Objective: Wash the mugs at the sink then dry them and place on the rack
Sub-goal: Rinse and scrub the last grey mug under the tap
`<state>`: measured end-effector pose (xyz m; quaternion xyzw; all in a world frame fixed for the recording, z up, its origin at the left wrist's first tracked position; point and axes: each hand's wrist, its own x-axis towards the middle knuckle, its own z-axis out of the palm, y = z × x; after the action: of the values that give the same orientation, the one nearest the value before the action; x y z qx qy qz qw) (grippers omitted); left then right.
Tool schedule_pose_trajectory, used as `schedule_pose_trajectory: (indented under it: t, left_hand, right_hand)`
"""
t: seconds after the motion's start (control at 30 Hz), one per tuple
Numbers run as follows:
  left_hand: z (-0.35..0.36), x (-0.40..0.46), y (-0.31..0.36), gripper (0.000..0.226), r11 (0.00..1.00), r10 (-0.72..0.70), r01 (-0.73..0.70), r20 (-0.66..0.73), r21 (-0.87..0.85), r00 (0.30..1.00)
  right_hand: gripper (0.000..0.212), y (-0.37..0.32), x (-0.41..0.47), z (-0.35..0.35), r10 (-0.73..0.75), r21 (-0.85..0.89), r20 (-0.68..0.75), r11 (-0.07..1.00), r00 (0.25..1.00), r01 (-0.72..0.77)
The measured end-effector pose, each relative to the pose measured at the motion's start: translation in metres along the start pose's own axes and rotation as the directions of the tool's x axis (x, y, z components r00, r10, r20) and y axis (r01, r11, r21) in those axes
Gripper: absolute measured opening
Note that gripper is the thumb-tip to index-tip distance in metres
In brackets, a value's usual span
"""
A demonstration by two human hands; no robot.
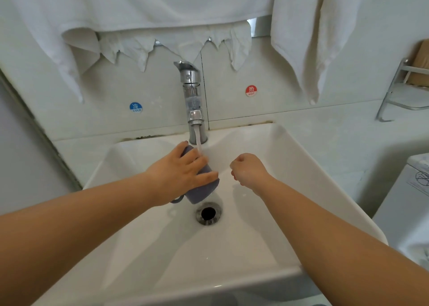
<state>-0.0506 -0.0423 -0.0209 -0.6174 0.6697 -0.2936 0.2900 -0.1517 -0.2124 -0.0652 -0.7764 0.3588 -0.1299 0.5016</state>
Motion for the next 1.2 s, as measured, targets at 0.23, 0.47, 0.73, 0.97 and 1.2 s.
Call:
schedule_pose_trajectory:
  t: [0.23, 0.47, 0.73, 0.97, 1.2]
  left_hand:
    - [0.007, -0.02, 0.003, 0.091, 0.963, -0.151, 0.19, 0.201, -0.193, 0.968]
    - [0.011, -0.031, -0.008, 0.09, 0.534, -0.43, 0.678, 0.528, -0.505, 0.732]
    - [0.012, -0.03, -0.002, 0.081, 0.785, -0.423, 0.578, 0.488, -0.222, 0.763]
    - [0.007, -0.027, -0.005, 0.086, 0.915, -0.328, 0.395, 0.427, -0.076, 0.843]
    - [0.009, -0.031, -0.005, 0.09, 0.989, -0.147, 0.15, 0.356, 0.021, 0.923]
  right_hand:
    - [0.013, -0.006, -0.006, -0.004, -0.089, -0.072, -0.038, 0.994, 0.995, 0.086]
    - [0.05, -0.08, -0.024, -0.011, -0.461, -0.18, -0.089, 0.879, 0.883, 0.441]
    - [0.075, -0.138, -0.03, -0.013, -0.697, -0.37, -0.039, 0.676, 0.716, 0.638]
    - [0.059, -0.146, -0.028, -0.014, -0.72, -0.275, -0.11, 0.685, 0.686, 0.675]
    - [0.073, -0.13, -0.034, -0.023, -0.772, -0.489, 0.009, 0.551, 0.636, 0.676]
